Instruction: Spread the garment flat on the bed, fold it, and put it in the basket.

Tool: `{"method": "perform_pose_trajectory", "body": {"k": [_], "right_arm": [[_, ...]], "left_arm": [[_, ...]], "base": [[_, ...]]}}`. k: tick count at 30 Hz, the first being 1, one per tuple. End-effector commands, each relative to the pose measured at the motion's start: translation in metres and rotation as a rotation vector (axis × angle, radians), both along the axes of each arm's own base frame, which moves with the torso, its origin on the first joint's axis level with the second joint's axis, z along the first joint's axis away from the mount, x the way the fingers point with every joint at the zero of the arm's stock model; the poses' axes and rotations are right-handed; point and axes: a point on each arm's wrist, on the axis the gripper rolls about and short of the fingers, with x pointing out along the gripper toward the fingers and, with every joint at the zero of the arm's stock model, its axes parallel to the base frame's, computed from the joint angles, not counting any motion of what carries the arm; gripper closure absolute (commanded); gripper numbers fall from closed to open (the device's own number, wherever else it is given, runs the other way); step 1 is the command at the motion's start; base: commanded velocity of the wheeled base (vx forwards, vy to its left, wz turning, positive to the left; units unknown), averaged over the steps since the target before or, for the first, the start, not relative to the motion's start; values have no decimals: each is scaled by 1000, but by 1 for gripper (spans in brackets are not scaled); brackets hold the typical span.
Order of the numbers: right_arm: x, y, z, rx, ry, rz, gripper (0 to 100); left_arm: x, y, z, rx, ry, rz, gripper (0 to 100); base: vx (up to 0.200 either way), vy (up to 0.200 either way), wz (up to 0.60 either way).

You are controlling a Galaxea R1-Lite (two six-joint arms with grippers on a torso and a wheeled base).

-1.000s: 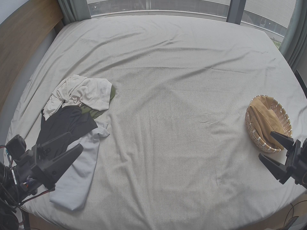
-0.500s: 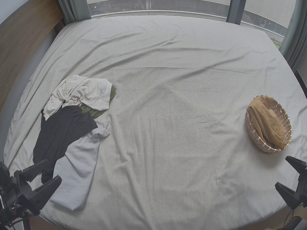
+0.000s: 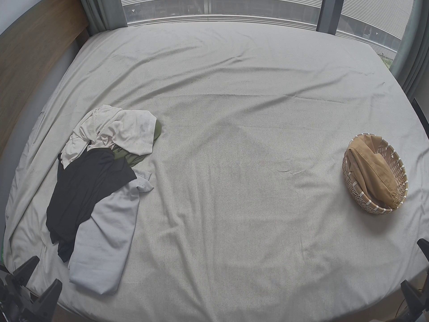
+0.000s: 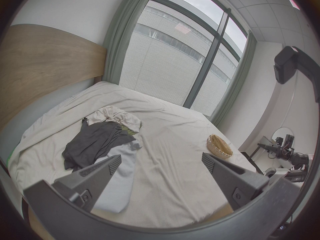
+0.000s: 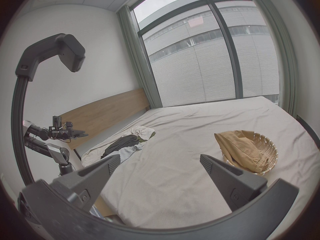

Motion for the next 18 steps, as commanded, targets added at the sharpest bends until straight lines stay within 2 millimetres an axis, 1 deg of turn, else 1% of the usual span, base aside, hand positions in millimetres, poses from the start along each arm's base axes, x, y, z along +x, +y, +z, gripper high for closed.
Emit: {"method": "perform_pose_trajectory", "body": {"k": [1, 2, 4, 5, 6, 9, 11, 15, 18], "right_arm": [[-7, -2, -11, 6, -21, -115, 0], [-4, -2, -22, -4, 30, -158, 0], [-2, -2, -33, -30, 70, -202, 0], [-2, -2, -42, -50, 92, -237, 0], [-5, -1, -45, -46, 82, -264, 0], [-8, -3, -44, -37, 65, -360, 0], [-8, -6, -44, -43, 71, -475, 0], [-8, -8, -44, -53, 83, -566, 0], [-9, -8, -44, -46, 102, -587, 0]], "left_arm": [[-16, 1, -6, -1, -107, 34, 0], [-16, 1, -6, 2, -106, 39, 0], [-15, 1, -8, 16, -105, 49, 0], [-14, 1, -11, 41, -105, 59, 0], [-13, 2, -15, 64, -101, 71, 0], [-12, 2, -19, 100, -83, 101, 0], [-12, 3, -21, 114, -57, 127, 0], [-12, 4, -26, 143, -17, 196, 0], [-12, 7, -26, 142, -10, 288, 0]], "base": [[0, 0, 0], [0, 0, 0], [0, 0, 0], [0, 0, 0], [0, 0, 0], [0, 0, 0], [0, 0, 0], [0, 0, 0], [0, 0, 0]]}}
